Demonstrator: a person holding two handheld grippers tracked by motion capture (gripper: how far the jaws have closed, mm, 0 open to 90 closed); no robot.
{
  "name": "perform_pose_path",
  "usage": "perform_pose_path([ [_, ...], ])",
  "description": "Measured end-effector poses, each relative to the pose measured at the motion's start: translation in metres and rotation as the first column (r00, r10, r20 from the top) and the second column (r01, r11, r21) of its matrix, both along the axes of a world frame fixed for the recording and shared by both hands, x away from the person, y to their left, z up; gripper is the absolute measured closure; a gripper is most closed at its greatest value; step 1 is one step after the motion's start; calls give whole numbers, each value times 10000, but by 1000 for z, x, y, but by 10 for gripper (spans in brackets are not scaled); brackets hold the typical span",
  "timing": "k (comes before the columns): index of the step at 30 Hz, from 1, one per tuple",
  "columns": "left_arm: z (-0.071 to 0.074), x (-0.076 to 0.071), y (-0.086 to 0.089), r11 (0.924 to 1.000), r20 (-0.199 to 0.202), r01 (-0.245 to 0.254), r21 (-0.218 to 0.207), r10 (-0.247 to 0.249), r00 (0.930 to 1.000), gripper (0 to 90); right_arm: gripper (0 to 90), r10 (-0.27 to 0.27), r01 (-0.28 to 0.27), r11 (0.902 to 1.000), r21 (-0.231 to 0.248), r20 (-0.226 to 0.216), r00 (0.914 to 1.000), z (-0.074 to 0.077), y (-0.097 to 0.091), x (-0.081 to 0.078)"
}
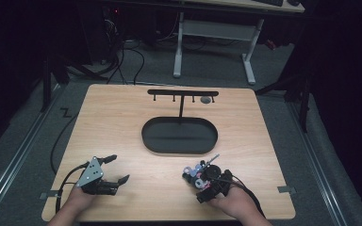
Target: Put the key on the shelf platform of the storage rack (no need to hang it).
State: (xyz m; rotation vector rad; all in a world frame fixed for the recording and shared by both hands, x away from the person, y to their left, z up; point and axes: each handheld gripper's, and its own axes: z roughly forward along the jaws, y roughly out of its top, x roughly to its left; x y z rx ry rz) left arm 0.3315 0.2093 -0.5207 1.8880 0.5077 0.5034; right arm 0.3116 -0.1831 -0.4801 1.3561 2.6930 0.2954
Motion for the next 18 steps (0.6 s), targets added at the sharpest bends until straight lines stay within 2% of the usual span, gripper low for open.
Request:
perform_pose_path([
  [1,0,0,0,10000,-1,-1,-1,1,10000,154,105,133,-133,9999,-25,22,9999,-1,-1,0],
  [4,0,0,0,10000,8,16,17,-16,10000,154,143,33,-32,10000,-87,56,10000,-3,-1,-1],
  [8,0,0,0,10000,1,-5,-6,5,10000,154,181,121,-115,9998,-171,343,9993,-1,-3,0],
  [9,0,0,0,10000,1,1,9,-1,10000,154,186,-69,74,9998,-166,279,9996,-1,-3,-2],
  [18,0,0,0,10000,15,-1,19,1,10000,154,266,38,-34,9999,-160,250,9997,-4,-6,-4],
])
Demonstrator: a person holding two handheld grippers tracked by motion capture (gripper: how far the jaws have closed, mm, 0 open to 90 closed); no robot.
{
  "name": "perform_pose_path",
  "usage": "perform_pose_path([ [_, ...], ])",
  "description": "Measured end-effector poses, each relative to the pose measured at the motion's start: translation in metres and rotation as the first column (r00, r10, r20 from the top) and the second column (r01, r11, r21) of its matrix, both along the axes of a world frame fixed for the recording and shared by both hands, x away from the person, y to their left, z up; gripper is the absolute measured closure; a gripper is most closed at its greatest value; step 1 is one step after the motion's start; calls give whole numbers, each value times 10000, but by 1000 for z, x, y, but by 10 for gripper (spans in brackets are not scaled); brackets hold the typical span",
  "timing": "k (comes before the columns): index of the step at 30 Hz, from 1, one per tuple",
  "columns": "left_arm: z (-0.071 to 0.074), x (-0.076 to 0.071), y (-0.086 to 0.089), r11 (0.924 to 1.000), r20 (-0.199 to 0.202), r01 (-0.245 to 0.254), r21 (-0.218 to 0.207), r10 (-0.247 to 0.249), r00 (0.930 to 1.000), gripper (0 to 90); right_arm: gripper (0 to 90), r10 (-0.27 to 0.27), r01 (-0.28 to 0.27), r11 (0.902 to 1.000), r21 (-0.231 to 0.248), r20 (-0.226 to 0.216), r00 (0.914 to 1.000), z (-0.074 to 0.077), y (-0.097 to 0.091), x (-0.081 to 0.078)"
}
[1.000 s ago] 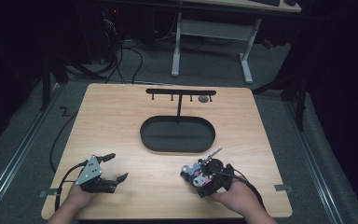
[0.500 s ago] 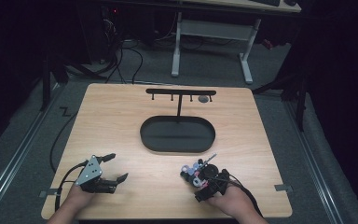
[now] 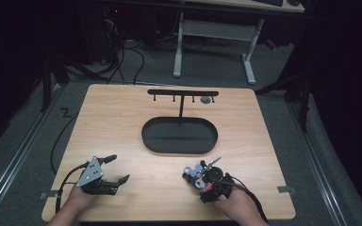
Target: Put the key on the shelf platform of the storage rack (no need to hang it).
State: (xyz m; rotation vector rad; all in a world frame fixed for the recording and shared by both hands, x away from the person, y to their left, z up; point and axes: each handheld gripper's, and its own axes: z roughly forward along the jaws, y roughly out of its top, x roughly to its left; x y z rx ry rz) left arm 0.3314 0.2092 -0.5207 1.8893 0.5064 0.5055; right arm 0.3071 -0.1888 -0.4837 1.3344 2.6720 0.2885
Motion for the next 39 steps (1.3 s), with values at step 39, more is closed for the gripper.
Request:
perform_pose_path([
  [39,0,-1,0,10000,28,-60,34,60,10000,154,464,-893,800,9916,1018,901,9919,56,-9,33],
])
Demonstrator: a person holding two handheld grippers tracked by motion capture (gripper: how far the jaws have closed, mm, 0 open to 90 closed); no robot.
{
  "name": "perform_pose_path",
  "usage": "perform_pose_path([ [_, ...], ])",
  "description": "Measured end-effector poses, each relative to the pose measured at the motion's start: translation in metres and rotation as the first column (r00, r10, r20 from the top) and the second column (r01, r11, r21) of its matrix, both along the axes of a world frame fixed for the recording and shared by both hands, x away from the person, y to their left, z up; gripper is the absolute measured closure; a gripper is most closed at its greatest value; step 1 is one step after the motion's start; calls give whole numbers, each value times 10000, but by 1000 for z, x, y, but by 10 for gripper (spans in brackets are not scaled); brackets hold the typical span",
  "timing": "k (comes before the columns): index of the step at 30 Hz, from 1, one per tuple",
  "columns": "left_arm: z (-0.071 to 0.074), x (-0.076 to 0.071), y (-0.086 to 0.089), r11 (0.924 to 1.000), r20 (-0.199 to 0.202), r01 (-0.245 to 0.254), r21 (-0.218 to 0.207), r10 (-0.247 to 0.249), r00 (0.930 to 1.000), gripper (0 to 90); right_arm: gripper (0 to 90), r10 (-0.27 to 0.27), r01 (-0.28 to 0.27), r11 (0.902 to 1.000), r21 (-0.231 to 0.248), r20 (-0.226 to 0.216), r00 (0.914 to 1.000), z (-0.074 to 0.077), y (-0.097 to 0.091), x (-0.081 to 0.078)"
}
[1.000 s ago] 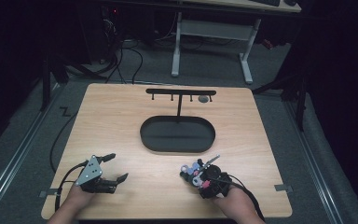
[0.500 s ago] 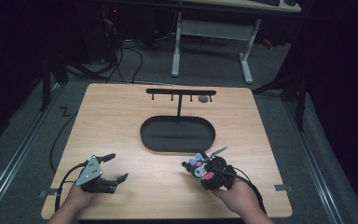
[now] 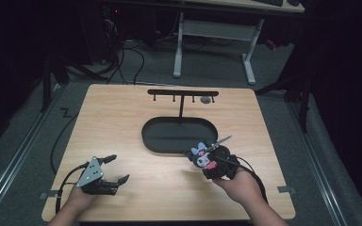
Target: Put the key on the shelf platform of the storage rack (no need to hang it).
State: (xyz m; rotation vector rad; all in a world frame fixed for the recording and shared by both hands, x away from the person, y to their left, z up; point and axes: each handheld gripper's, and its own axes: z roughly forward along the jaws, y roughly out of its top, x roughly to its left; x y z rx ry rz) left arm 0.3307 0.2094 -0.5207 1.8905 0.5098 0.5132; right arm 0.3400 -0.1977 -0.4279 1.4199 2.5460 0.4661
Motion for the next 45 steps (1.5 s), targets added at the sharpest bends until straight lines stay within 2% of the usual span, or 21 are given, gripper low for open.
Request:
perform_pose_path([
  [8,0,0,0,10000,28,2,-22,-2,10000,154,464,-169,168,9998,111,55,9998,3,-1,17],
  [9,0,0,0,10000,9,-23,-40,23,10000,154,465,-256,255,9996,147,54,9997,3,0,23],
  [13,0,0,0,10000,13,-17,-39,17,10000,154,465,-336,335,9992,211,84,9994,1,1,32],
  [14,0,0,0,10000,15,-2,-21,2,10000,154,464,-380,377,9989,268,116,9992,0,2,39],
  [16,0,-1,0,10000,28,3,-15,-3,10000,154,464,-423,420,9988,263,130,9990,-1,2,41],
  [26,0,-1,0,10000,42,19,15,-19,10000,154,465,-650,641,9971,404,220,9976,-2,11,72],
  [27,0,-1,0,10000,34,23,19,-23,10000,153,464,-709,701,9967,397,179,9973,-5,12,79],
  [31,0,-1,0,10000,37,33,22,-33,10000,154,465,-734,730,9969,296,137,9972,-8,14,89],
  [32,0,-1,0,10000,42,27,13,-27,10000,153,465,-812,807,9960,371,123,9966,-10,15,97],
  [34,0,-1,0,10000,59,30,34,-30,10000,154,466,-837,832,9958,394,95,9964,-10,17,103],
  [40,0,-1,0,10000,36,22,16,-22,10000,153,467,-758,753,9967,312,133,9970,-10,25,114],
  [44,0,-2,-1,10000,68,47,47,-47,10000,154,468,-803,797,9959,426,122,9967,-9,28,119],
  [45,0,-2,0,10000,59,41,34,-42,10000,154,468,-838,834,9960,320,110,9964,-10,29,122],
])
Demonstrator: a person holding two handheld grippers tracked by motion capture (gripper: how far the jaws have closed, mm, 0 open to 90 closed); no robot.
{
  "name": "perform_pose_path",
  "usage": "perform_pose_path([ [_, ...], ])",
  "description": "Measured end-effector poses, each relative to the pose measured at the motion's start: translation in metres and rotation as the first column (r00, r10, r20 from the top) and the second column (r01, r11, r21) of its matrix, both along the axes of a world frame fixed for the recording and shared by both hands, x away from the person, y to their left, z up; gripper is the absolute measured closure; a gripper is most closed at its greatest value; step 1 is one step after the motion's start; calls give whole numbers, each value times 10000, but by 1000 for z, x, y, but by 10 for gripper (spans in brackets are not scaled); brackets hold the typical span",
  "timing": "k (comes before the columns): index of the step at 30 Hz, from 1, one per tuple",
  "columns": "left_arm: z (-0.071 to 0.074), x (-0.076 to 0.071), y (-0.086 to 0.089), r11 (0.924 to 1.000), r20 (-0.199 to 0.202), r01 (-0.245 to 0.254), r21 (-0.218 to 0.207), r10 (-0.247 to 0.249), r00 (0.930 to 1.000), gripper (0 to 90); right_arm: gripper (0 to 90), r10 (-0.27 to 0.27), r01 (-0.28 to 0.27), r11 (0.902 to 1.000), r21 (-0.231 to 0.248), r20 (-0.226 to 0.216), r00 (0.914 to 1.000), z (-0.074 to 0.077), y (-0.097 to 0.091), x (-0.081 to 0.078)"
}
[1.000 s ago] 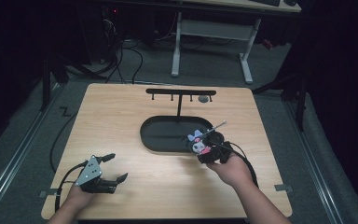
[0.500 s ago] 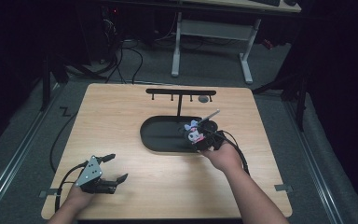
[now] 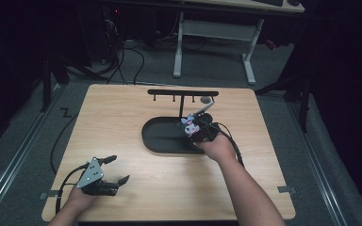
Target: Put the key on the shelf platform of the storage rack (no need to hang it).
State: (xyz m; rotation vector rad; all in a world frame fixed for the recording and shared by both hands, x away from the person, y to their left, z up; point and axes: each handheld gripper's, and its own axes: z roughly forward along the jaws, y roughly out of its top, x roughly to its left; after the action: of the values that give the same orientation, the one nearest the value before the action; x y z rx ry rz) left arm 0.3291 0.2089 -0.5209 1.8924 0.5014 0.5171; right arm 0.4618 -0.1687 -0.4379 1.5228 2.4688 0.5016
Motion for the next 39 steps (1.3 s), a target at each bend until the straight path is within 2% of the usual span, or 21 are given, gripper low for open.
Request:
perform_pose_path([
  [12,0,0,0,10000,-22,-17,-20,17,10000,154,469,2,-3,10000,96,52,10000,6,5,8],
  [14,0,0,0,10000,-5,-14,-5,14,10000,153,468,-32,31,9997,224,55,10000,5,5,10],
  [17,0,0,0,10000,5,-2,34,2,10000,154,468,-101,102,9999,36,-110,9999,-1,4,15],
  [21,0,0,0,10000,34,-1,32,1,10000,154,468,-92,94,9999,139,-153,9998,-5,7,18],
  [24,0,0,0,10000,1,1,17,-1,10000,154,468,-167,167,9999,1,-327,9993,-11,7,21],
  [26,0,0,0,10000,3,0,19,0,10000,153,468,-126,117,9998,-185,-497,9987,-16,8,21],
  [29,0,0,0,10000,7,11,43,-11,10000,154,468,-75,65,9998,-191,-537,9985,-17,7,20],
  [32,0,0,0,10000,0,18,19,-18,10000,154,467,63,-90,9989,-457,-574,9983,-18,6,15],
  [34,0,0,0,10000,0,24,16,-24,10000,154,467,-60,46,9998,-195,-752,9971,-20,1,11],
  [37,0,-1,0,10000,10,27,49,-27,10000,154,467,-60,18,9989,-474,-885,9961,-23,-6,8],
  [39,0,-1,0,10000,11,21,50,-21,10000,154,467,-122,84,9992,-396,-961,9953,-24,-12,6],
])
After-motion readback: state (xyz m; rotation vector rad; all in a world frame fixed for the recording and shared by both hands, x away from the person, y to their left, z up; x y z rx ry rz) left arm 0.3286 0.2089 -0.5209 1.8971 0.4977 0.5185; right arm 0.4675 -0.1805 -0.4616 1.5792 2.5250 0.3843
